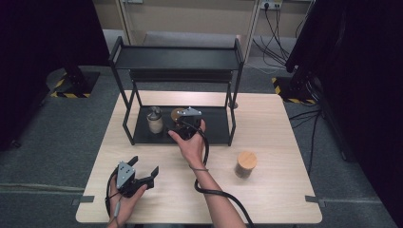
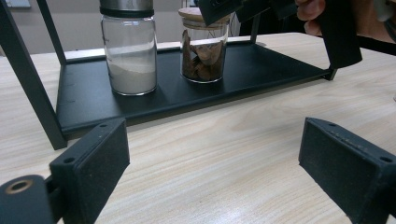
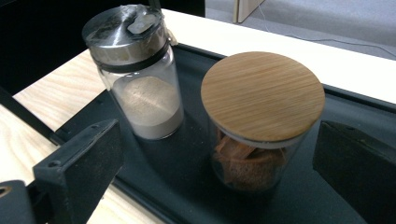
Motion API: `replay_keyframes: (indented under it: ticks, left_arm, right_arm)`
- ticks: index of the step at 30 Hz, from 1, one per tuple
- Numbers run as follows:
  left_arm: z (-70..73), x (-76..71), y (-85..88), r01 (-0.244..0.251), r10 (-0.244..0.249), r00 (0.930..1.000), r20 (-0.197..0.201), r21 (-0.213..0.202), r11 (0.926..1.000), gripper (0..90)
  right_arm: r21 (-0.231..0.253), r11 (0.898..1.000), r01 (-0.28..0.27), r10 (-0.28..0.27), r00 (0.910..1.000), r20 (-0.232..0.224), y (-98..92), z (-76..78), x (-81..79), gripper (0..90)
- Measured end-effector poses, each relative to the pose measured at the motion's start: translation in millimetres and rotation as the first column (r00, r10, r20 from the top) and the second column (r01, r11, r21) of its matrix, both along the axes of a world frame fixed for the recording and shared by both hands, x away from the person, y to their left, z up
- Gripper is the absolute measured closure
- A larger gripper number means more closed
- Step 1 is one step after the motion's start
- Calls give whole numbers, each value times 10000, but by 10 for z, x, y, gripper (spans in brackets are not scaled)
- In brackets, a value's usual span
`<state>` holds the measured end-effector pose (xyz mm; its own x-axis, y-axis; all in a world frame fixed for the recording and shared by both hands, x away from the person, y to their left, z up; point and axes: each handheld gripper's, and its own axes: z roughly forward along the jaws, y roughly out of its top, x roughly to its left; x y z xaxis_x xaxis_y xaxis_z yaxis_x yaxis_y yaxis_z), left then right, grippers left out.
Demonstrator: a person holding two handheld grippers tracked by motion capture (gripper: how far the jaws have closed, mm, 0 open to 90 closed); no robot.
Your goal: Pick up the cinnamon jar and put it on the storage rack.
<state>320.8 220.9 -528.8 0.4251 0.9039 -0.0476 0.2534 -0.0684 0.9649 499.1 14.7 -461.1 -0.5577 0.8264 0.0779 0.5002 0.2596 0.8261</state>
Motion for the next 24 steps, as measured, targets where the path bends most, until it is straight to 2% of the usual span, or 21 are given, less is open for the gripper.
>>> replay_keyframes:
  ticks: [24]
  left_arm:
    - [0,1,-2,-26,26,10000,-1,-8,10000,80]
  right_arm:
    - [426,9990,-110,109,9999,28,-229,-11,-221,23]
